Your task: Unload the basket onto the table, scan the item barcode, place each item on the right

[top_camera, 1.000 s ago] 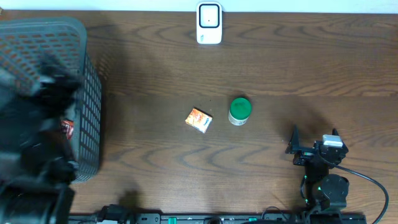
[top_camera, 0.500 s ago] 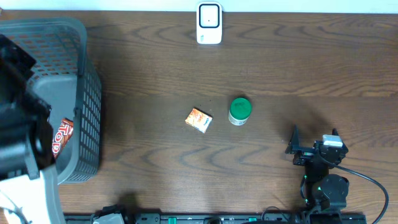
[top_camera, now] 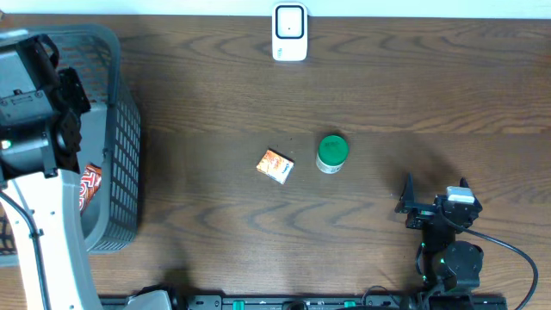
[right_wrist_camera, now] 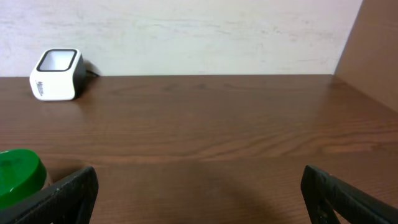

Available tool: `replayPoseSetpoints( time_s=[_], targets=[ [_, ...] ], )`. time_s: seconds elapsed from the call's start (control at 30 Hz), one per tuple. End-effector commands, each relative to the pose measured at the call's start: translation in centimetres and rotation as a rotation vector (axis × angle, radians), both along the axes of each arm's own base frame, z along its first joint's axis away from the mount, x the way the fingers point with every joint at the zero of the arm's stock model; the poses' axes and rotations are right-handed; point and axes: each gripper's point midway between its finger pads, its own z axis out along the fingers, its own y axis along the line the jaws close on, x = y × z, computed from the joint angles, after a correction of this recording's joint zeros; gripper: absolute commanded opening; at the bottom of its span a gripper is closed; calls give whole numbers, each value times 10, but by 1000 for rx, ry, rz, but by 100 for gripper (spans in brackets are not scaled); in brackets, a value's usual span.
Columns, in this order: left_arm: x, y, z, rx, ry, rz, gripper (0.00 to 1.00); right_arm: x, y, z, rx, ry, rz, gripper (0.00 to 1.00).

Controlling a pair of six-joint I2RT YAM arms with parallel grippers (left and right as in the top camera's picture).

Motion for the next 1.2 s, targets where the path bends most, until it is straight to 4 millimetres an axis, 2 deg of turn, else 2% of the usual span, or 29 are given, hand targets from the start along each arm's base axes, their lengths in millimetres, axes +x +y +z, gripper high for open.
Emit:
replayPoseSetpoints(
  time_s=[0.0,0.13,0.23,0.27,0.33,0.4,0.53,0.6,0.73,0.9,1.17],
  targets=[
    [3,-10,2,32,63,-224,98,0,-2,-2,-12,5,-9,99],
    [0,-6,-18,-112,60,-306,98,0,-2,-2,-11,5,-9,99],
    [-12,11,-39,-228,82,-282,98,0,-2,-2,-12,4,-9,99],
    [-22,21,-53,-287,112,-245,98,0,-2,-2,-12,4,-9,99],
    [-33,31,-68,-336,156,-200,98,0,-2,-2,-12,4,-9,99],
    [-39,33,-80,-370,199,-188,98,0,-2,-2,-12,4,-9,99],
    [-37,34,-100,-410,242,-186,98,0,-2,-2,-12,4,-9,99],
    [-37,35,-120,-450,292,-176,98,0,-2,-2,-11,4,-9,99],
    [-40,34,-145,-514,357,-166,98,0,-2,-2,-11,5,-9,99],
    [-41,36,-160,-544,401,-150,98,0,-2,-2,-11,4,-9,99],
    [-46,33,-162,-564,415,-139,98,0,-2,-2,-11,4,-9,99]
  ],
)
